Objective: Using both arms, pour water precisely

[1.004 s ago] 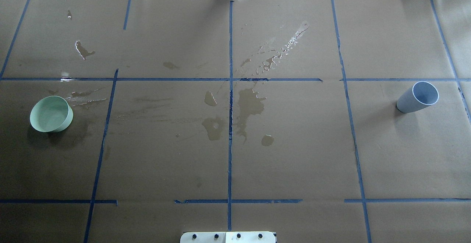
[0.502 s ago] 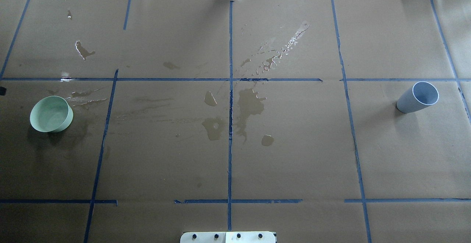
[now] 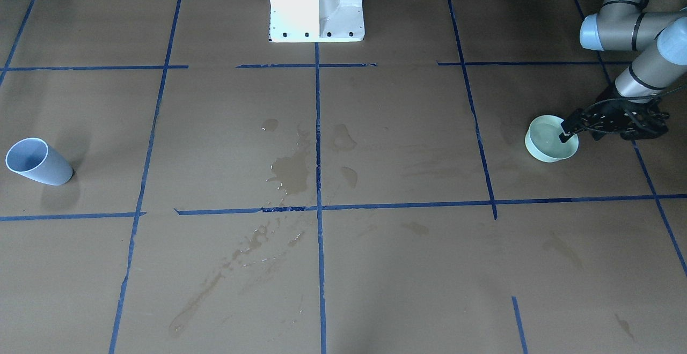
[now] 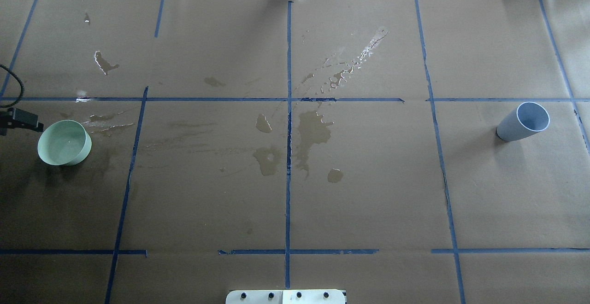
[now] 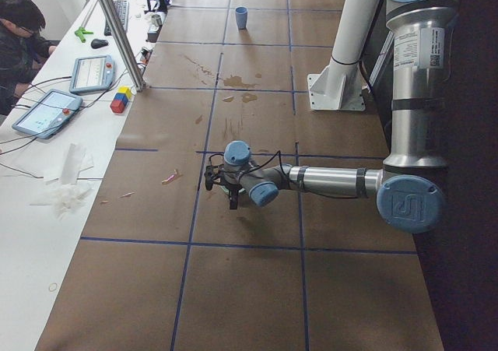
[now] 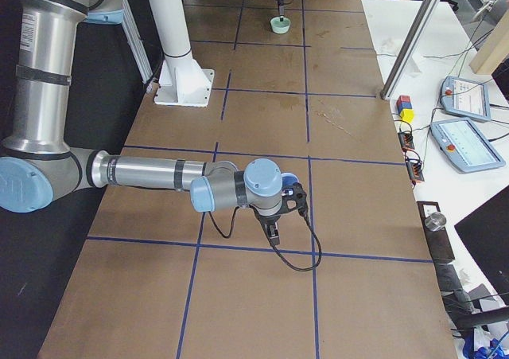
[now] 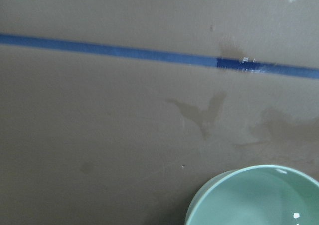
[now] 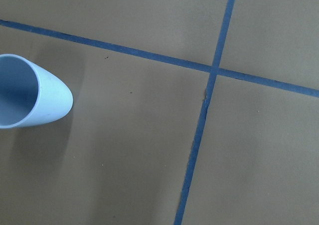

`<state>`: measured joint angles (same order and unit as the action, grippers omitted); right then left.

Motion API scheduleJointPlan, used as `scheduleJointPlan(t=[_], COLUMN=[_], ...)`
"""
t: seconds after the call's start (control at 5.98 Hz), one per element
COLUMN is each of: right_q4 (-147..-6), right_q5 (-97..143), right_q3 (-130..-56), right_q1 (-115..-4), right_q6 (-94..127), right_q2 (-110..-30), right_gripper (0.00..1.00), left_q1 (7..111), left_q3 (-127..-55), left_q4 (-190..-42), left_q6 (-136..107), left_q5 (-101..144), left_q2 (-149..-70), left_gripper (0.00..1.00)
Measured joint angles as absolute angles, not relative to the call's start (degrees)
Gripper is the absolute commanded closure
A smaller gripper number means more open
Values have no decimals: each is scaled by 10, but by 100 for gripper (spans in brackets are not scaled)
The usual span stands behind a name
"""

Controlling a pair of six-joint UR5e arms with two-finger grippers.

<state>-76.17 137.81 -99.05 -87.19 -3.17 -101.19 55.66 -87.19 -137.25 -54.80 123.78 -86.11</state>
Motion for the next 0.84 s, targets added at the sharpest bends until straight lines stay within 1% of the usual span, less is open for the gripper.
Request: scheduleJointPlan(t=[0.17,0.33,0.84], right_q4=[-760,-759,-759], right_q5=[1378,1378,1379], right_q3=[-991,-991,-991], right_q1=[-872,-872,-872], right_q6=[-32,-32,-32], right_q2=[-1012,-1013,-1015], right_gripper=[0,0,0], left_q1=[551,550,550], left_q3=[-860,-858,-865], left_q4=[-1391,-1397,-1397], left_q6=[-552,-554,-555], left_q5=[1239,1244,1259], left_q2=[-861,-861,-863], left_gripper=[98,100,100])
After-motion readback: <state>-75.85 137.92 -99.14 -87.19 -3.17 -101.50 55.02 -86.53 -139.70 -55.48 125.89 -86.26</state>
